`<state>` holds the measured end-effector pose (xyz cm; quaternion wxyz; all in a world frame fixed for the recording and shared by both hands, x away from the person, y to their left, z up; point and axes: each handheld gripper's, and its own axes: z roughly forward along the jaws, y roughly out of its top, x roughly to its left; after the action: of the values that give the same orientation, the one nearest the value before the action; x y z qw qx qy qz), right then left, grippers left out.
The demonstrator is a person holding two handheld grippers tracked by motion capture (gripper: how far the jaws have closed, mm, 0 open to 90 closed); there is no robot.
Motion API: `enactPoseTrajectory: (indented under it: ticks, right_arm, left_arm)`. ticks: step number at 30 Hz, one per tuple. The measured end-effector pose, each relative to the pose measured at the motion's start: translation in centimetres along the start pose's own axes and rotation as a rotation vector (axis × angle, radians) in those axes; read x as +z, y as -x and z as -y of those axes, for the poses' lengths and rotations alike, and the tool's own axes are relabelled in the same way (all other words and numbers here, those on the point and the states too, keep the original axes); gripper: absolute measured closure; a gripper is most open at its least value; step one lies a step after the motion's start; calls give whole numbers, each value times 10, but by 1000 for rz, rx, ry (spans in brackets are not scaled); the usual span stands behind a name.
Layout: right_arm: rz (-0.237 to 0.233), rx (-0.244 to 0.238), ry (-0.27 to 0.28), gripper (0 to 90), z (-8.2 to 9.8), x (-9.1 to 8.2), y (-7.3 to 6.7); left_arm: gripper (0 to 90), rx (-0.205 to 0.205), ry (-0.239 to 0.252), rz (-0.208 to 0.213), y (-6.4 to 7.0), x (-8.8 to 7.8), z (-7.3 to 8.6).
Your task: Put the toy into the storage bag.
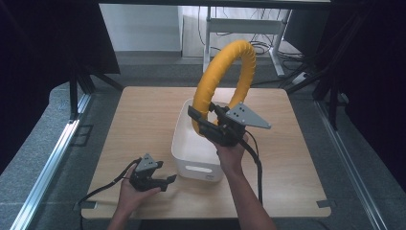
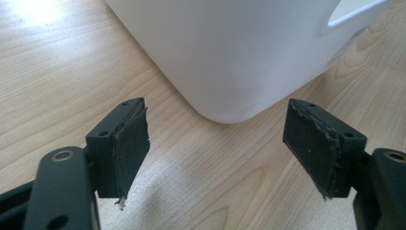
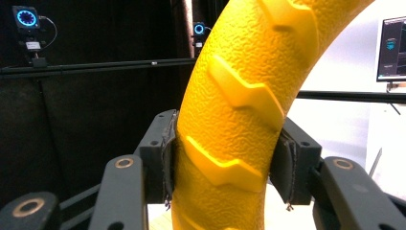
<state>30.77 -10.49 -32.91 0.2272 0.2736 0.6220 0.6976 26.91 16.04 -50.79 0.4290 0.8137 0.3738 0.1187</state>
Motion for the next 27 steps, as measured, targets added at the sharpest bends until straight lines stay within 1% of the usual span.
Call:
enactPoseTrajectory:
  ticks: [1, 2, 6, 10, 14, 17, 27]
  right_arm:
    - [2, -6, 2, 490, 1, 1, -1]
    - [4, 2, 5, 489, 3, 3, -3]
    - [8, 2, 12, 489, 8, 7, -10]
    - [3, -6, 2, 488, 14, 10, -17]
    - [-1, -8, -6, 488, 19, 12, -19]
    - [-2, 7, -8, 488, 22, 13, -20]
    - [-1, 17, -29, 487, 37, 19, -26]
  left_arm:
    - [241, 1, 1, -1, -1, 0, 0]
    - [241, 1, 2, -1, -1, 0, 0]
    - [241, -4, 4, 0, -2, 0, -1]
    - [241, -4, 3, 0, -3, 0, -2]
    - [241, -4, 4, 0, -3, 0, -2]
    - [241, -4, 3, 0, -3, 0, -2]
    - [241, 1, 1, 2, -3, 1, -2]
